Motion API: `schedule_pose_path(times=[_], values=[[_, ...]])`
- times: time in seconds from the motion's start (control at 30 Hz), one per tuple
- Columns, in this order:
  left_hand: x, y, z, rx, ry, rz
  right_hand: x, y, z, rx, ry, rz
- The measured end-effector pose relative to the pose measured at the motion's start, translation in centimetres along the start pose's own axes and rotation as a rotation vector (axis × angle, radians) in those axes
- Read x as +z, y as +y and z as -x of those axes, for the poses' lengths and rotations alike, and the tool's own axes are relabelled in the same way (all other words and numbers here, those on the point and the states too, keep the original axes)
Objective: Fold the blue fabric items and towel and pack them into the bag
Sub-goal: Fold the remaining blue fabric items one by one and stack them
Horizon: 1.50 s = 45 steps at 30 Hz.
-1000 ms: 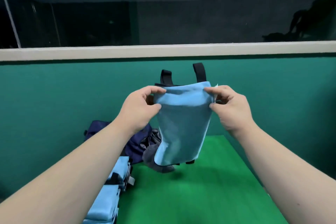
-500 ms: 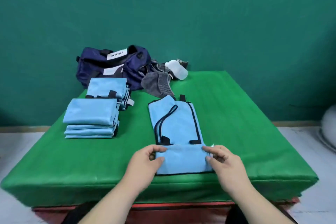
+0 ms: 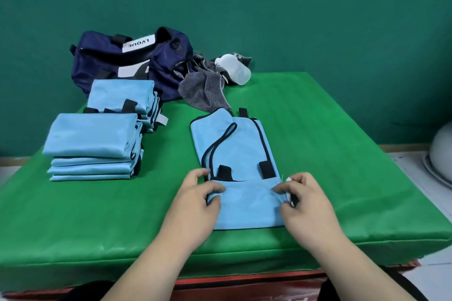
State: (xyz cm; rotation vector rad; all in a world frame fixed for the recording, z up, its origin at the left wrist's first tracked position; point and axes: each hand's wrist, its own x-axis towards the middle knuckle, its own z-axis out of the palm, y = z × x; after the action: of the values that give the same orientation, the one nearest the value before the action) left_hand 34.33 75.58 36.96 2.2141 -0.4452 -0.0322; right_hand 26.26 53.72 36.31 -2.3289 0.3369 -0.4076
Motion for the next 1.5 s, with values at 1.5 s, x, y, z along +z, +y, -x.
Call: schedule_pose_path(times=[1.5], values=[[3.9,2.0,-17.4,0.498,-0.483,-0.236,2.0,3.1,-17.2,-0.047,0.105,-0.170]])
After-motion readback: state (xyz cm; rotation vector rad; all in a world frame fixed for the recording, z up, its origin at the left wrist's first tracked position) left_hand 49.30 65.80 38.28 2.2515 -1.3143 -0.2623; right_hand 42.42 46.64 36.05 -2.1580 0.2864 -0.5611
